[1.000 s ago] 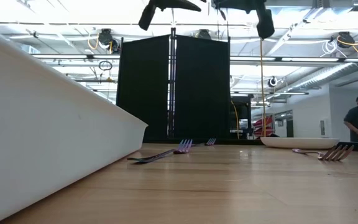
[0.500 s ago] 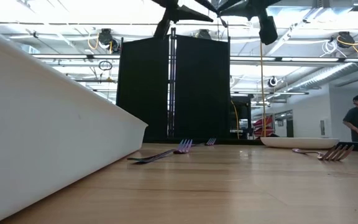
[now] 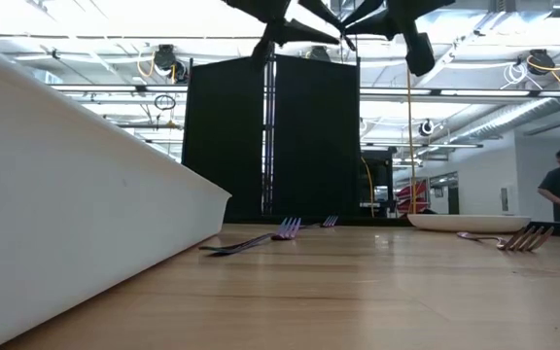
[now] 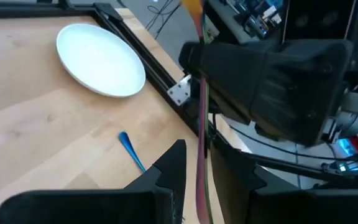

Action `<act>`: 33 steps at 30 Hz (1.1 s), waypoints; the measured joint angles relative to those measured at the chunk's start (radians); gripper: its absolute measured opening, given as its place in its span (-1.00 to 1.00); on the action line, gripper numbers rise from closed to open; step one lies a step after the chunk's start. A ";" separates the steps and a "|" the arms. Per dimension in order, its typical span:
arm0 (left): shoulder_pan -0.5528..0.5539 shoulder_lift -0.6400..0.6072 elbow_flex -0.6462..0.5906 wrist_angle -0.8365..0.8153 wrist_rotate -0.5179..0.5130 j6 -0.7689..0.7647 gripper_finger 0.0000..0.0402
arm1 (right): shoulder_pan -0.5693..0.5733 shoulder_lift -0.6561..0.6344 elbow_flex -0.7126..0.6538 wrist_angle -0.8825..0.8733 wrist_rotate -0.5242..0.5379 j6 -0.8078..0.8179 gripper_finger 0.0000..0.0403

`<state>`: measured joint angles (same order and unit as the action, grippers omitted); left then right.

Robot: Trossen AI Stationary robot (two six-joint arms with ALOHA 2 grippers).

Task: Sort silverware
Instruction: Put the bottom right iridescent fork into the cutlery tray

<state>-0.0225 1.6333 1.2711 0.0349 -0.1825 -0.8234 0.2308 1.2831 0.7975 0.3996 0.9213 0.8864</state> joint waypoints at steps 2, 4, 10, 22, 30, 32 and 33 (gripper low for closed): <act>0.001 0.002 0.000 0.000 0.001 0.000 -0.63 | -0.005 0.000 0.000 -0.001 -0.001 -0.005 -1.00; 0.003 0.000 0.000 0.003 0.001 0.001 -0.63 | -0.010 0.000 0.000 0.000 0.000 -0.005 -1.00; 0.012 0.002 0.000 0.003 0.000 0.018 -0.63 | -0.015 0.000 0.000 -0.002 -0.006 0.010 -1.00; 0.048 0.035 0.000 0.044 0.006 -0.001 -0.63 | -0.017 0.000 0.000 -0.023 -0.002 0.018 -1.00; 0.049 0.037 0.000 0.031 0.007 -0.001 -0.75 | -0.017 0.002 0.000 -0.029 -0.006 0.018 -1.00; 0.049 0.037 0.000 0.034 0.008 0.004 -0.88 | -0.017 0.002 0.000 -0.028 -0.007 0.018 -1.00; 0.048 0.037 0.000 0.037 0.011 0.012 -0.93 | -0.017 0.002 0.000 -0.028 -0.011 0.019 -1.00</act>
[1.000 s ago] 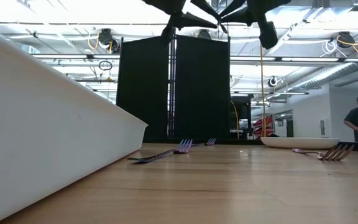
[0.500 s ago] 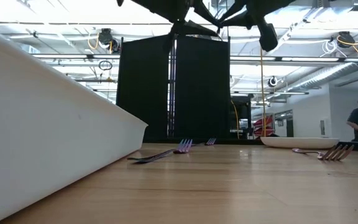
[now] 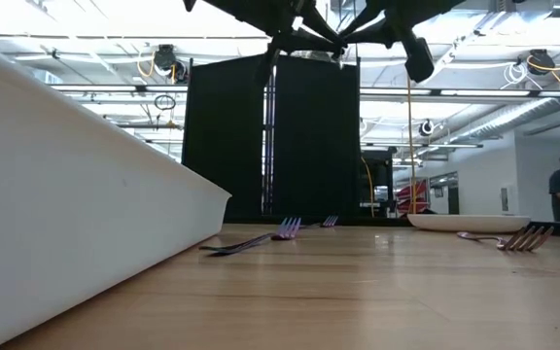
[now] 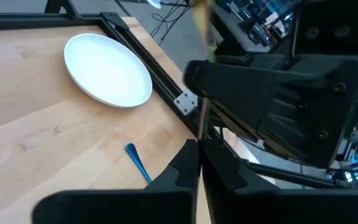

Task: Sort silverware
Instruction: Put the bottom right iridescent fork into the cutlery tray

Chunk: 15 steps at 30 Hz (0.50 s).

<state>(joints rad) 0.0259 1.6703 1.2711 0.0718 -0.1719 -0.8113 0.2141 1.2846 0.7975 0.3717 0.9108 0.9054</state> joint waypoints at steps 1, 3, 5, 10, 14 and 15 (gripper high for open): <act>-0.001 0.000 0.000 -0.001 0.000 0.008 -0.96 | 0.000 0.000 0.000 0.000 -0.006 -0.001 -1.00; -0.001 0.000 0.000 -0.002 0.004 0.009 -0.96 | 0.000 0.000 0.000 0.000 -0.021 -0.016 -0.98; -0.002 0.000 0.000 -0.002 0.004 0.009 -0.98 | 0.000 0.000 0.000 0.000 -0.029 -0.041 -0.93; 0.012 -0.009 -0.001 -0.033 -0.005 0.006 -0.99 | 0.003 -0.057 0.000 -0.028 -0.083 -0.125 -0.67; 0.047 -0.044 -0.003 -0.115 0.000 0.006 -0.99 | 0.007 -0.164 0.002 -0.145 -0.133 -0.168 -0.41; 0.054 -0.064 -0.004 -0.150 0.020 0.006 -0.99 | 0.009 -0.192 0.002 -0.182 -0.149 -0.180 -0.35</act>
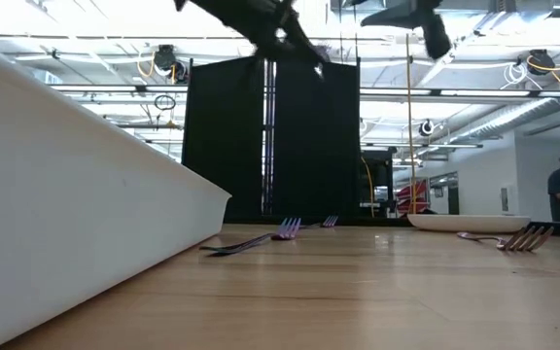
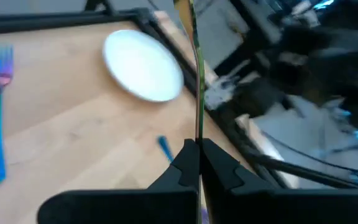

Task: Sort silverware
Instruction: Put the bottom right iridescent fork into the cutlery tray

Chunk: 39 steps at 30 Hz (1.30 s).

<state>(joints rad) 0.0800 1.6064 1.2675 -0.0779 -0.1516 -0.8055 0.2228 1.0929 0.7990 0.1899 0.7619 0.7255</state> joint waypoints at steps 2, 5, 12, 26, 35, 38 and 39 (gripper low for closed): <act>0.014 -0.043 0.004 -0.042 0.054 0.003 -0.99 | 0.010 -0.057 0.000 -0.060 -0.056 -0.011 -0.27; 0.021 -0.119 0.003 -0.209 0.143 0.014 -1.00 | 0.037 -0.117 0.000 -0.147 -0.123 -0.002 -0.19; -0.125 -0.275 -0.001 -0.676 0.118 -0.133 -1.00 | 0.135 -0.112 0.000 -0.215 -0.139 0.021 -0.18; -0.724 -0.272 -0.119 -0.883 -0.236 -0.964 -1.00 | 0.186 0.063 -0.001 -0.209 -0.184 0.092 -0.20; -0.981 -0.186 -0.117 -0.882 -0.363 -1.180 -1.00 | 0.221 0.128 -0.002 -0.052 -0.249 0.126 -0.20; -1.051 -0.152 -0.117 -0.850 -0.367 -1.189 -1.00 | 0.229 0.156 -0.002 0.012 -0.224 0.124 -0.20; -1.075 -0.141 -0.117 -0.842 -0.374 -1.206 -1.00 | 0.230 0.164 -0.002 0.020 -0.217 0.127 -0.20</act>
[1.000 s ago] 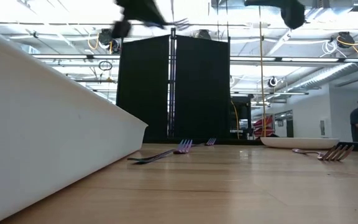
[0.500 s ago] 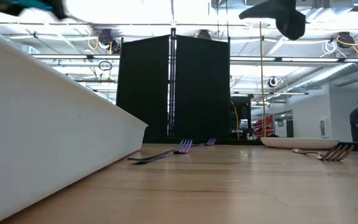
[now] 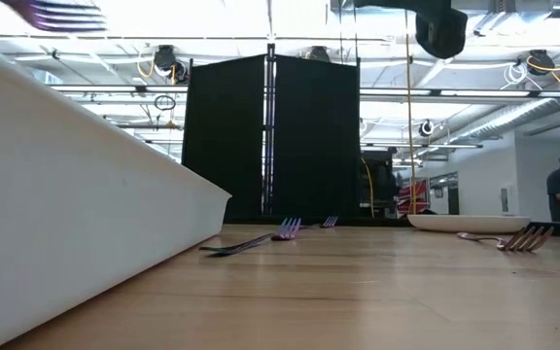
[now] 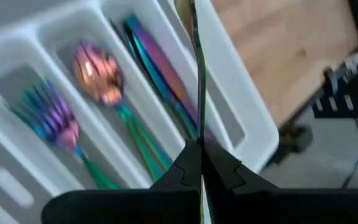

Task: Sort silverware
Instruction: Put the bottom right iridescent fork into the cutlery tray

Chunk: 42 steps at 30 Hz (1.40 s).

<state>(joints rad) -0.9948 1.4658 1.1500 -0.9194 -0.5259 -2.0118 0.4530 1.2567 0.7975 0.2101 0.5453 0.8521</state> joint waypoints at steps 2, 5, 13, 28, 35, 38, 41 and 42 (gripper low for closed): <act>-0.045 0.024 0.000 0.012 -0.021 -0.057 -1.00 | 0.000 0.013 0.000 0.013 0.006 0.028 -0.20; -0.097 0.063 0.000 -0.009 -0.019 -0.169 -1.00 | 0.004 0.030 0.000 0.027 0.007 0.079 -0.20; -0.118 0.167 0.001 0.037 -0.016 -0.224 -1.00 | 0.027 0.052 0.000 0.086 0.007 0.122 -0.20; -0.072 0.190 0.002 -0.162 0.299 -0.264 -1.00 | 0.034 0.052 0.002 0.100 -0.001 0.134 -0.20; -0.016 0.211 0.002 -0.108 0.348 -0.288 -1.00 | 0.034 0.052 0.002 0.099 -0.034 0.112 -0.20; -0.016 0.242 0.002 -0.119 0.400 -0.330 -1.00 | 0.034 0.052 0.002 0.091 -0.058 0.112 -0.20; -0.015 0.255 0.002 -0.066 0.417 -0.347 -1.00 | 0.034 0.052 0.002 0.090 -0.087 0.112 -0.20; -0.015 0.258 0.002 -0.044 0.413 -0.347 -1.00 | 0.034 0.052 0.002 0.088 -0.098 0.112 -0.20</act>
<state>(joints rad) -1.0100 1.7235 1.1515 -0.9639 -0.1131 -2.3592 0.4866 1.3085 0.7990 0.2980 0.4477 0.9642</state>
